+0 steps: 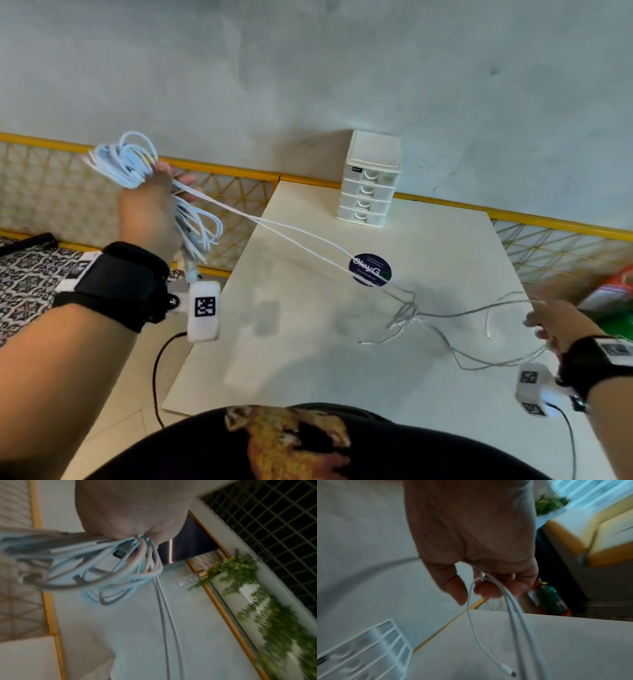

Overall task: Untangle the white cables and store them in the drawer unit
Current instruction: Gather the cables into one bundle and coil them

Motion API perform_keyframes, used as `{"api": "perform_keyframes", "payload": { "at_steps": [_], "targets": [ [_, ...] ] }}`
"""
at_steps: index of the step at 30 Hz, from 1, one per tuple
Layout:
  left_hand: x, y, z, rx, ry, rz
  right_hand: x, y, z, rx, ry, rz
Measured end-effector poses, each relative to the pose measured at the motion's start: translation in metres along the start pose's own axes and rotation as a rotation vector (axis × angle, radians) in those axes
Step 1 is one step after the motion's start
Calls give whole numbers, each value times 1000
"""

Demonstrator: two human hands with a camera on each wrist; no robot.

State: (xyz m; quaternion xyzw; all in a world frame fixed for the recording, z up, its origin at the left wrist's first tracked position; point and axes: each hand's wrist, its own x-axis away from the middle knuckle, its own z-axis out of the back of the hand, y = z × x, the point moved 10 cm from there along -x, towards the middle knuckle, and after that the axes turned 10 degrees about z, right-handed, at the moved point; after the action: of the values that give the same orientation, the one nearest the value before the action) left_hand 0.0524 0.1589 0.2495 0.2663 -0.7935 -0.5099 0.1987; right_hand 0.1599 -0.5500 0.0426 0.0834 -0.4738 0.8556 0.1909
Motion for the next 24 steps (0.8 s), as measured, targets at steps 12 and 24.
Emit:
{"api": "perform_keyframes", "payload": {
  "at_steps": [12,24],
  "targets": [
    [109,-69,-174,41,-410,300,216,-247,-237,-149,-977,798],
    [68,-18,-99,389,92,116,178,-214,-193,-183,-683,850]
  ]
}}
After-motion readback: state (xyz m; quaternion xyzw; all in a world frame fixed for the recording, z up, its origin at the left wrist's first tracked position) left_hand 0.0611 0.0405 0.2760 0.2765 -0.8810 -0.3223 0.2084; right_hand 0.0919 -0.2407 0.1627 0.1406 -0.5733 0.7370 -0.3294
